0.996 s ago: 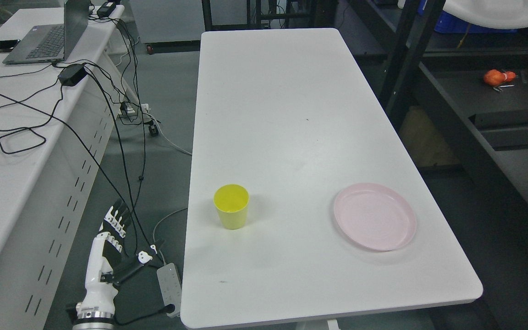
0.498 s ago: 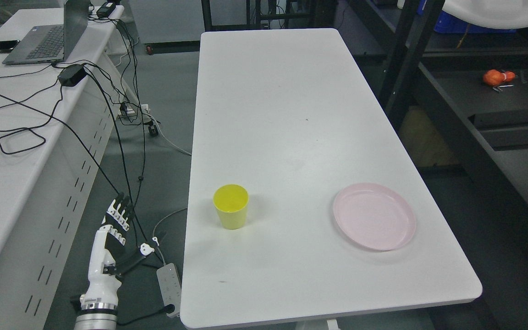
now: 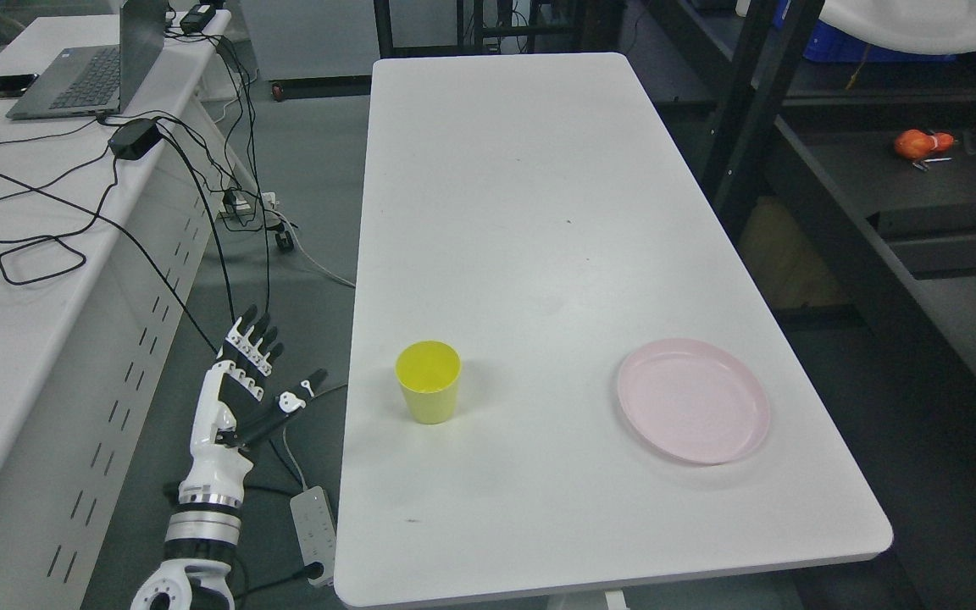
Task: Place yellow IKEA cup on middle right shelf
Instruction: 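Raise the left hand from the table edge toward the yellow cup, then close the left hand fingers around the yellow cup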
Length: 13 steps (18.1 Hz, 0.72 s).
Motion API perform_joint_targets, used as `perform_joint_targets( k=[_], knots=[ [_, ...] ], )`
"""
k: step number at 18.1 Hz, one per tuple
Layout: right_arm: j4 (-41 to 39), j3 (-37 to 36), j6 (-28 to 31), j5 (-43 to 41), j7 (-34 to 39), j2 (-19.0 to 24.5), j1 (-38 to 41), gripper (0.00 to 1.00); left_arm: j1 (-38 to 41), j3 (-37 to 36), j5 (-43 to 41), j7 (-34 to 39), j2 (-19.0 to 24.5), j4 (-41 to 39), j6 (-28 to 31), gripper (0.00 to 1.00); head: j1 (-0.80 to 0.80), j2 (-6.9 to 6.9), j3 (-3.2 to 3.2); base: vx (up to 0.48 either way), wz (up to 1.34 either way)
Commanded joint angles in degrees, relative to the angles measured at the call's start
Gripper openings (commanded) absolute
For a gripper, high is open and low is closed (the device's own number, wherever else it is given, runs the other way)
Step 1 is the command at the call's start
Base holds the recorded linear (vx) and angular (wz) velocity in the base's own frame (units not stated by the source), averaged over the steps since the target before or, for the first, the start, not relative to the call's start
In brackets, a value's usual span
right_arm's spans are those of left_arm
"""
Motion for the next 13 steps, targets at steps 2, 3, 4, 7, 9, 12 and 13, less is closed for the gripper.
perform_joint_targets(
  k=[2, 3, 4, 7, 9, 12, 13],
  knots=[
    [0.00, 0.97, 0.04, -1.41, -0.05, -1.00, 0.79, 0.99, -3.51, -8.30, 3.36, -3.39, 1.00, 5.58, 2.67, 0.96, 0.00, 0.00, 0.00, 0.000, 0.00],
    [0.00, 0.97, 0.04, -1.41, -0.05, -1.00, 0.79, 0.99, -4.03, -9.36, 3.97, -6.11, 1.00, 6.02, 2.76, 0.96, 0.00, 0.00, 0.00, 0.000, 0.00],
    [0.00, 0.97, 0.04, -1.41, -0.05, -1.00, 0.79, 0.99, -4.21, -10.32, 4.33, -8.48, 1.00, 7.16, 3.02, 0.96, 0.00, 0.00, 0.00, 0.000, 0.00],
    [0.00, 0.97, 0.04, -1.41, -0.05, -1.00, 0.79, 0.99, -5.35, -11.12, 4.33, -9.21, 1.00, 9.71, 5.74, 0.96, 0.00, 0.00, 0.00, 0.000, 0.00],
    [0.00, 0.97, 0.04, -1.41, -0.05, -1.00, 0.79, 0.99, -5.88, -10.60, 4.33, -9.12, 1.00, 10.94, 7.32, 0.96, 0.00, 0.00, 0.00, 0.000, 0.00],
    [0.00, 0.97, 0.04, -1.41, -0.05, -1.00, 0.79, 0.99, -6.06, -9.90, 4.07, -8.95, 1.00, 11.38, 8.74, 0.96, 0.00, 0.00, 0.00, 0.000, 0.00],
    [0.00, 0.97, 0.04, -1.41, -0.05, -1.00, 0.79, 0.99, -6.32, -9.46, 3.89, -8.86, 1.00, 12.00, 8.74, 0.96, 0.00, 0.00, 0.00, 0.000, 0.00]
  ],
)
